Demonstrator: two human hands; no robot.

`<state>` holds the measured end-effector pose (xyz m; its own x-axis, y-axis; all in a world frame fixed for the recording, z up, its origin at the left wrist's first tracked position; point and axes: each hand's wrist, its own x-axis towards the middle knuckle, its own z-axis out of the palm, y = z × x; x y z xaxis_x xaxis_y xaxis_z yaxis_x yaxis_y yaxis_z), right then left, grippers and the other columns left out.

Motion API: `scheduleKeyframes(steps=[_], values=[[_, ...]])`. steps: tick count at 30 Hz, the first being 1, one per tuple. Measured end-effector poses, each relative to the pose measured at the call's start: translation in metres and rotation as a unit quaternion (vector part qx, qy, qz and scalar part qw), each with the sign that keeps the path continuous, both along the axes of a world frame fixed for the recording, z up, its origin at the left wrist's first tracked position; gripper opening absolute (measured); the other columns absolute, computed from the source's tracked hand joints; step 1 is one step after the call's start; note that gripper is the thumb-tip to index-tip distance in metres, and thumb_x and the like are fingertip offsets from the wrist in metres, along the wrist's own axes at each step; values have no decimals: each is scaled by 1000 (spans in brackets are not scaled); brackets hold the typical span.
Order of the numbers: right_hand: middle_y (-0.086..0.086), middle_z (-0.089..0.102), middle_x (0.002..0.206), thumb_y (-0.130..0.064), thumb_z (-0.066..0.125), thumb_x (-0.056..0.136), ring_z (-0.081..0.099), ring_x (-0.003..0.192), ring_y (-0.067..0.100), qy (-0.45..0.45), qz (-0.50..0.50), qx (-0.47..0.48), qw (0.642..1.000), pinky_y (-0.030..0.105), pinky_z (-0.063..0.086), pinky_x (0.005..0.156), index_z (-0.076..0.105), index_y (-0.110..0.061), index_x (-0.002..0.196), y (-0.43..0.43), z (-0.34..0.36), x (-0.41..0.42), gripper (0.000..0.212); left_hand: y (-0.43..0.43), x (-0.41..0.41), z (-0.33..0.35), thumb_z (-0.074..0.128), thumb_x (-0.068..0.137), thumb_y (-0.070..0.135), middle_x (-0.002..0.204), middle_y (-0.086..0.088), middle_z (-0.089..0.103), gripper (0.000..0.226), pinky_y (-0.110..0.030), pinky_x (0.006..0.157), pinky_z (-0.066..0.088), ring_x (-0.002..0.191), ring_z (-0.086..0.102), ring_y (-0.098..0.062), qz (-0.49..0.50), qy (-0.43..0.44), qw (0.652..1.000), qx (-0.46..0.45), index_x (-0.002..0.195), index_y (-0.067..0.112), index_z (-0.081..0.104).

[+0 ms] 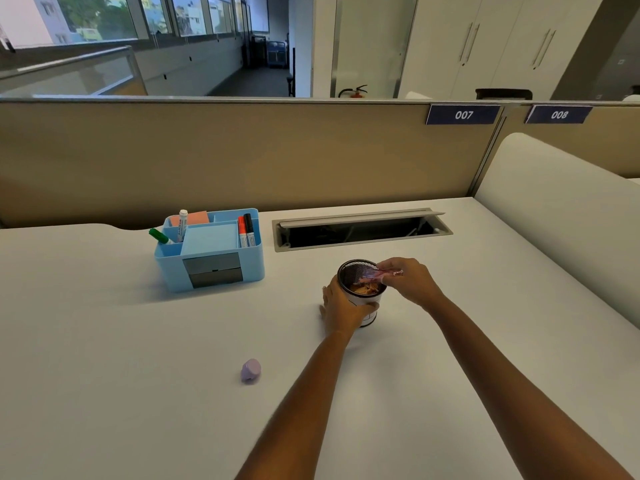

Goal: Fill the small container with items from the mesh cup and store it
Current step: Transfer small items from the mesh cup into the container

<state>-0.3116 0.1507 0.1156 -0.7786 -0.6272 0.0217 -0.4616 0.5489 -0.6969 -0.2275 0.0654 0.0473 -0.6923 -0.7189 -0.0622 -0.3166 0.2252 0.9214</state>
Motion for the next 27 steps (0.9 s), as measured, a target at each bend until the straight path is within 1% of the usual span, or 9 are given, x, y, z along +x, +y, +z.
scheduleKeyframes(steps=[3, 4, 6, 9, 12, 16, 21, 25, 27], values=[[19, 63, 114, -10, 62, 81, 56, 96, 24, 2, -3, 11, 1000, 21, 43, 70, 59, -1, 108, -1, 4, -2, 28, -1, 1, -3, 80, 65, 31, 141, -11, 40, 89, -52, 113, 27, 133, 33, -27, 0, -9, 999, -30, 134, 11, 29], [20, 64, 111, -11, 64, 81, 54, 91, 22, 3, -6, 7, 1000, 18, 41, 62, 60, -1, 105, -2, 5, -3, 27, -2, 1, -3, 80, 65, 33, 141, -11, 40, 89, -51, 113, 26, 134, 33, -27, -2, -14, 999, -41, 134, 11, 29], [20, 65, 107, -11, 67, 78, 51, 87, 19, 9, -12, -1, 1000, 17, 38, 57, 62, 0, 100, -4, 7, -3, 25, -3, 2, -4, 80, 64, 35, 141, -11, 40, 90, -51, 114, 26, 134, 33, -26, -2, -17, 998, -55, 134, 10, 29], [22, 65, 106, -10, 70, 75, 52, 87, 21, 27, -20, -2, 999, 27, 41, 69, 64, 1, 96, -7, 10, -1, 25, -3, 2, -4, 79, 64, 38, 142, -10, 39, 92, -50, 114, 26, 134, 32, -26, -3, -22, 998, -63, 135, 10, 27], [20, 63, 111, -9, 70, 76, 57, 96, 29, 47, -26, -17, 998, 29, 43, 75, 62, 0, 101, -8, 11, 2, 28, -4, 2, -4, 77, 66, 40, 144, -10, 36, 93, -50, 114, 26, 135, 31, -26, -11, -34, 997, -67, 137, 10, 24], [20, 61, 114, -2, 69, 74, 56, 102, 31, 64, -24, -31, 997, 27, 44, 75, 58, -3, 105, -7, 11, 4, 33, -4, 3, -4, 77, 66, 42, 145, -10, 36, 94, -50, 114, 26, 135, 30, -26, -11, -39, 997, -71, 137, 10, 24], [19, 60, 116, 0, 70, 72, 54, 99, 27, 46, -38, -62, 996, 29, 44, 76, 56, -4, 107, -7, 11, 8, 37, -4, 3, -5, 76, 68, 42, 145, -9, 35, 92, -49, 114, 27, 135, 30, -26, -15, -51, 996, -77, 137, 11, 23], [19, 60, 115, 1, 70, 71, 53, 96, 24, 50, -23, -63, 997, 27, 45, 74, 56, -3, 107, -7, 11, 13, 38, -4, 4, -6, 76, 66, 42, 145, -10, 35, 93, -50, 114, 26, 135, 30, -26, -8, -51, 996, -79, 137, 11, 24], [19, 61, 115, -1, 70, 72, 55, 97, 26, 58, -29, -73, 995, 27, 45, 75, 55, -4, 108, -8, 10, 15, 39, -4, 5, -6, 76, 67, 43, 146, -9, 35, 93, -50, 115, 24, 136, 29, -26, -7, -56, 995, -82, 137, 11, 24]])
